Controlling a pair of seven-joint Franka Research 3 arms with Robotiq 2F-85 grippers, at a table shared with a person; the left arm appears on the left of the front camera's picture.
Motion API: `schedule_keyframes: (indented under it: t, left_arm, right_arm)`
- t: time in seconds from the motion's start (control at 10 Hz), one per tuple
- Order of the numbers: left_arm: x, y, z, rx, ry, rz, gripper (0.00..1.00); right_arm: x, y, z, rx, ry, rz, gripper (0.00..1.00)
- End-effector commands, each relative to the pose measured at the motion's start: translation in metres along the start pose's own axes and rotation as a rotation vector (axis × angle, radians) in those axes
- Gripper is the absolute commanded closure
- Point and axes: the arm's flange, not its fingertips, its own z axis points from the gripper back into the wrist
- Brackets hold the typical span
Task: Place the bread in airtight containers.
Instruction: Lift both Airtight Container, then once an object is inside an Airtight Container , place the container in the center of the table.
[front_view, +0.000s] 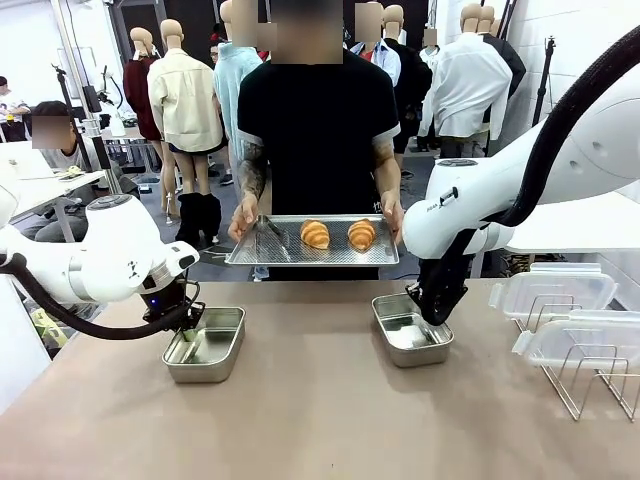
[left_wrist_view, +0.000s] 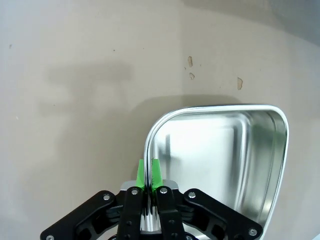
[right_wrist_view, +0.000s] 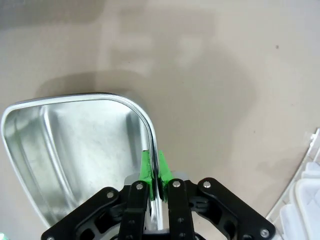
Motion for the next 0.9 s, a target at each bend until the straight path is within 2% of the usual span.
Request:
schedule_keyframes:
  t: [0.0,0.2,0.3,0.8]
  left_arm:
    - [0.0009,-0.0035,0.0033,0.005,0.02,0.045,1.0]
    - [0.005,0.0017,0.0026,0.022,0.048,0.06,1.0]
    - [0.0001,0.0002,0.0002,0.0,0.004,0.013,1.0]
    - [0.0001,0.0002,0.0002,0.0,0.004,0.013,1.0]
  right_arm:
    - [-0.0021,0.0017,-0.0003,0.003,-0.014,0.027,1.0]
    - [-0.0021,0.0017,-0.0003,0.003,-0.014,0.027,1.0]
    - [-0.0021,0.0017,-0.0003,0.003,-0.014,0.027,1.0]
    - [-0.0021,0.0017,-0.0003,0.003,-0.014,0.027,1.0]
